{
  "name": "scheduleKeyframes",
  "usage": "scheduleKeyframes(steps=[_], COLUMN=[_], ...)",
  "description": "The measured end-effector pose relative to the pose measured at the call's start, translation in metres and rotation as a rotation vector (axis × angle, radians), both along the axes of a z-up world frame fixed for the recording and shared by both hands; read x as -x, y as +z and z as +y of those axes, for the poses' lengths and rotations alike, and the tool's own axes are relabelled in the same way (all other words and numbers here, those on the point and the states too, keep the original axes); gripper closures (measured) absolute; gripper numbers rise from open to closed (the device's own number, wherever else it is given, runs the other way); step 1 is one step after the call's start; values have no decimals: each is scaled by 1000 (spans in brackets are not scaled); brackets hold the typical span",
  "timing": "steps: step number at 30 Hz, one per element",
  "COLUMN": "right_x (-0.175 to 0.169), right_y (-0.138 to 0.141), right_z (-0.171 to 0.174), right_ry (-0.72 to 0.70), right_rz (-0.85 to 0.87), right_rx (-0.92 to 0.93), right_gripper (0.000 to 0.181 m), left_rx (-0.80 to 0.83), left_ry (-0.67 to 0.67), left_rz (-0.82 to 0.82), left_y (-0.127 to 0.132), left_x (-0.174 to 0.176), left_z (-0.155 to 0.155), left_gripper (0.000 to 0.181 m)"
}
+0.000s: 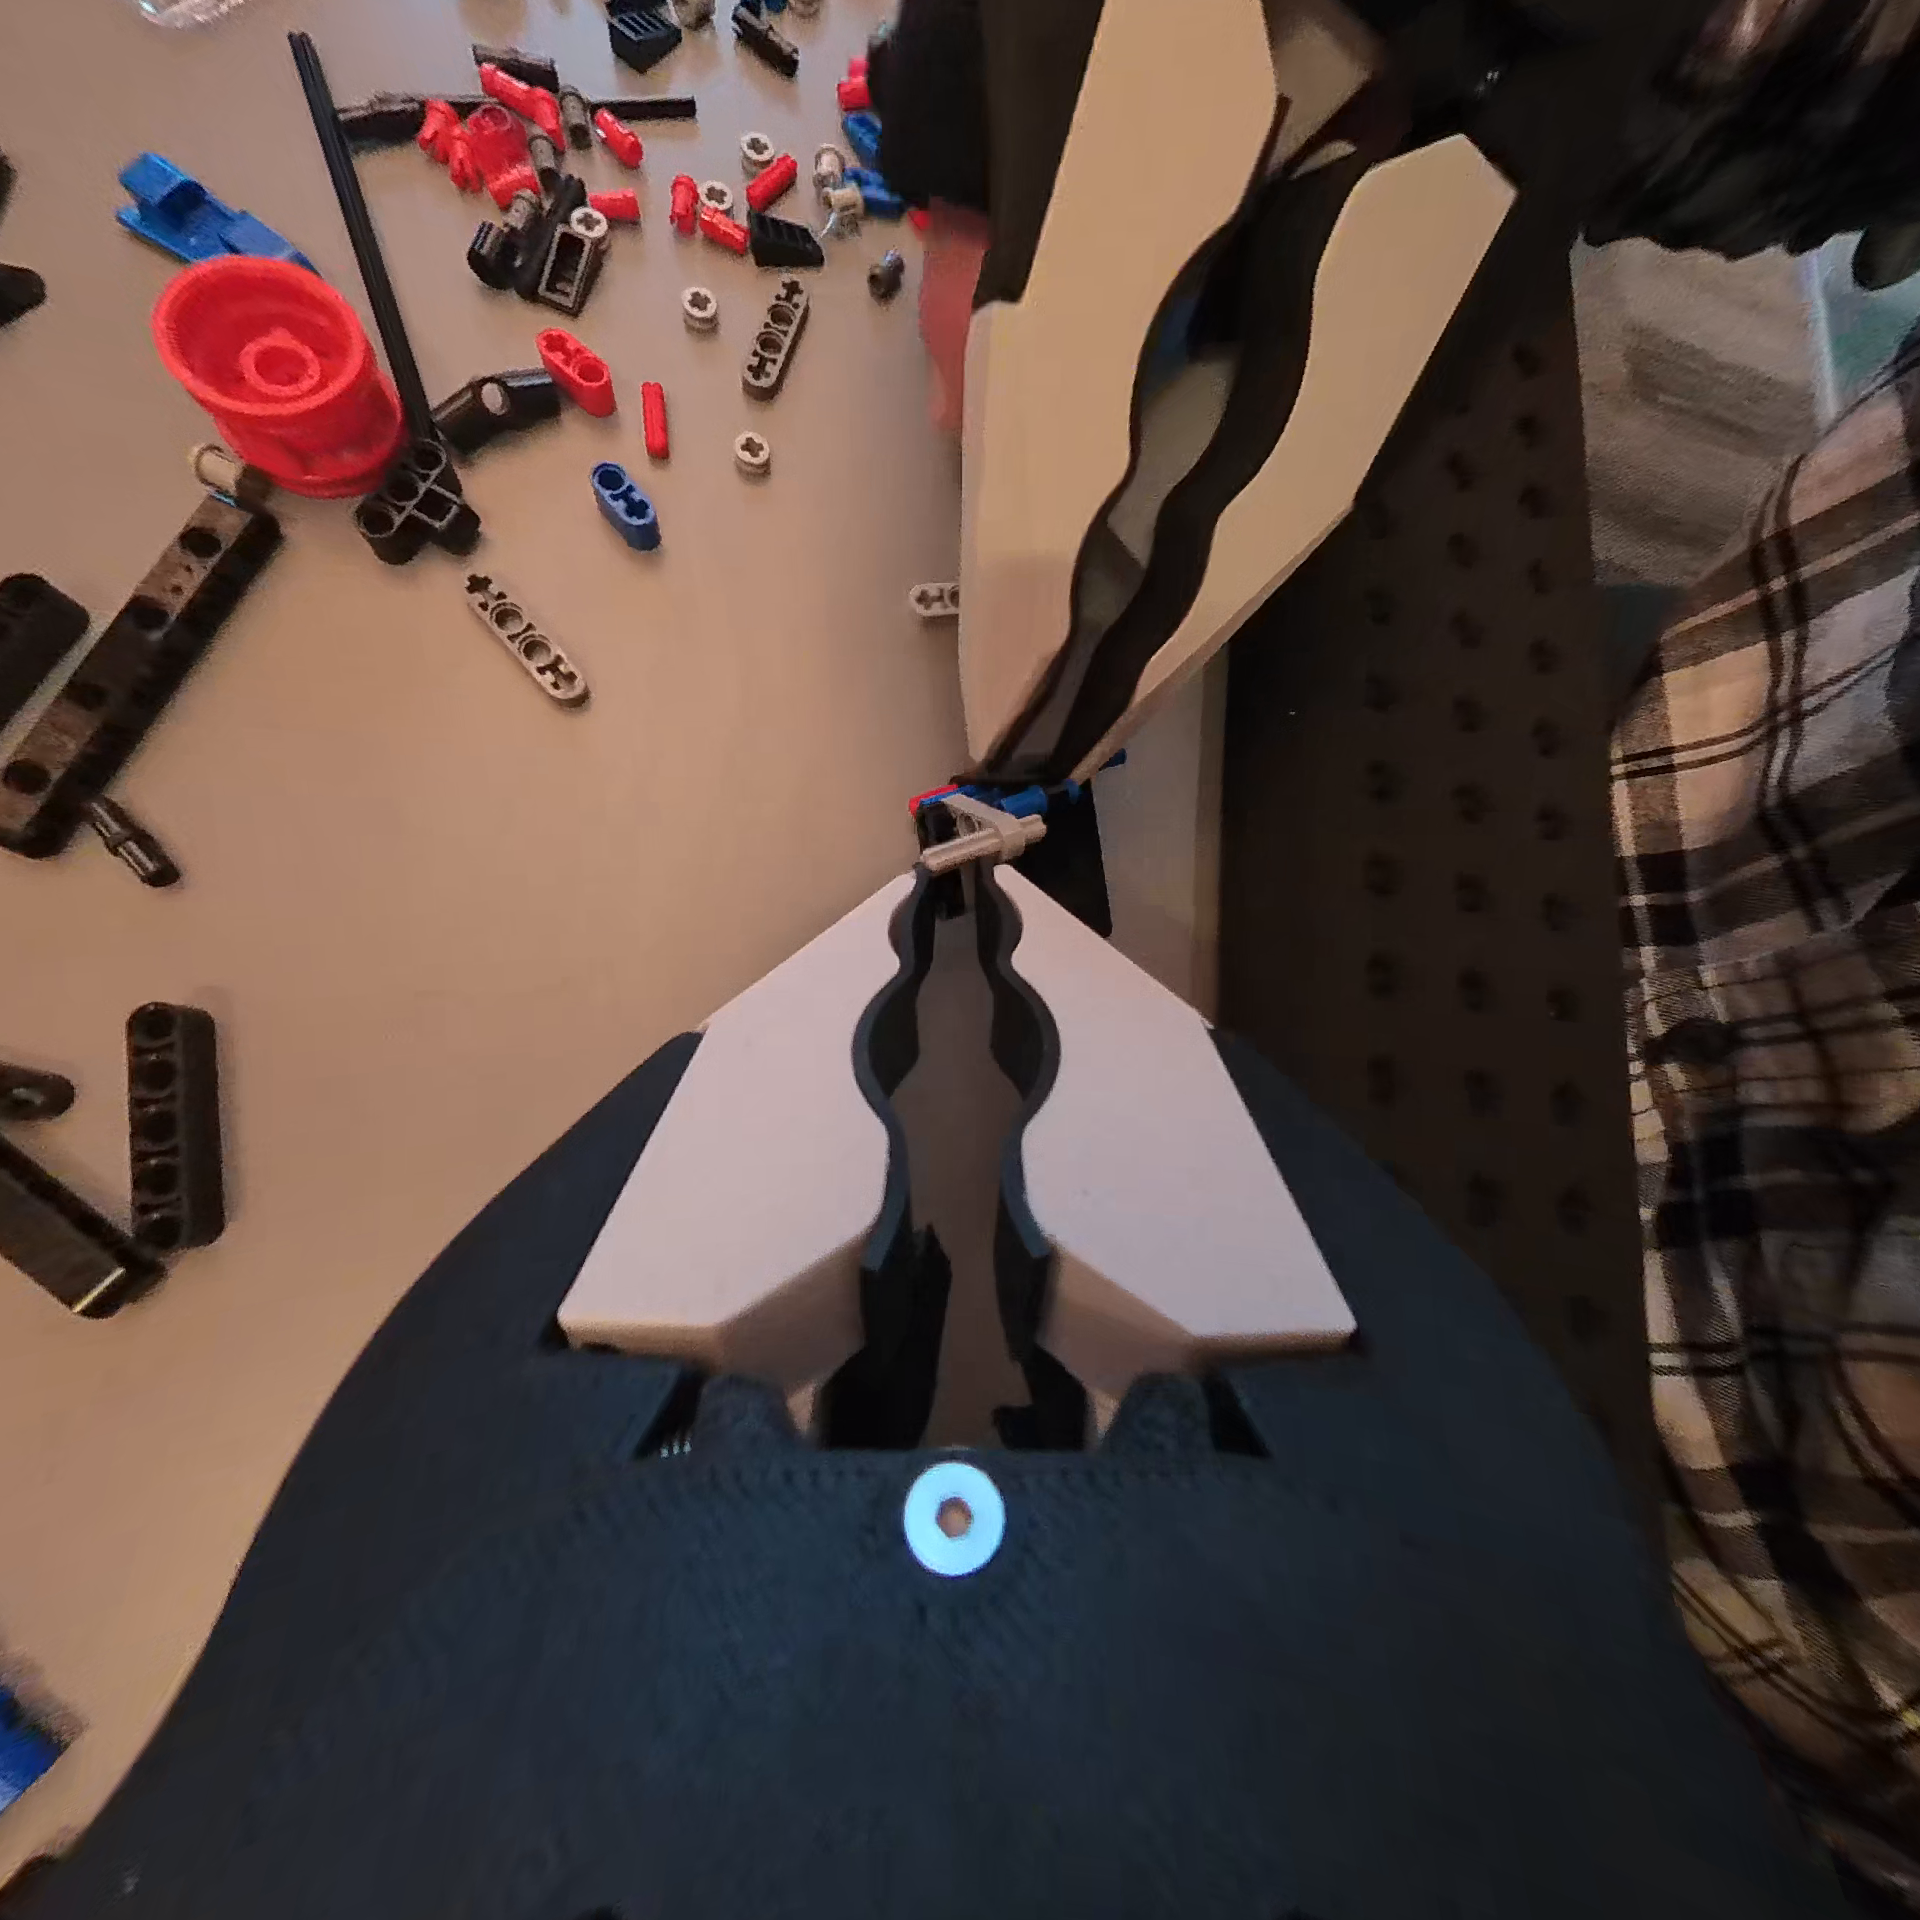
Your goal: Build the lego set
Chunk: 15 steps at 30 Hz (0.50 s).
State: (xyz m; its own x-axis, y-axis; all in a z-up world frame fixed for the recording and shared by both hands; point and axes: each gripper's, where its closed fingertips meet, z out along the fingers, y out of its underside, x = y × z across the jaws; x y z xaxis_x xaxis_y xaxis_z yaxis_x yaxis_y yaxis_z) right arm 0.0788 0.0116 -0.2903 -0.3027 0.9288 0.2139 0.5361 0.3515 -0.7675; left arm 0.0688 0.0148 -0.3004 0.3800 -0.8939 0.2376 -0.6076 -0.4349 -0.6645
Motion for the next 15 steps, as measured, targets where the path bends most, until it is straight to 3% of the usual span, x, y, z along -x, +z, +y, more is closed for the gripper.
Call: scheduleKeyframes(steps=[11,15], right_x=[1,1], right_y=[-4,-3], right_z=[-3,3], right_ry=[5,-28], right_rz=[-13,-7], right_rx=[72,64], right_gripper=[178,168], left_rx=[72,55], left_ry=[-3,-4], left_rz=[-29,-22], left_y=[-4,-4], left_x=[-5,-5], left_z=[-3,-2], left_gripper=[175,176])
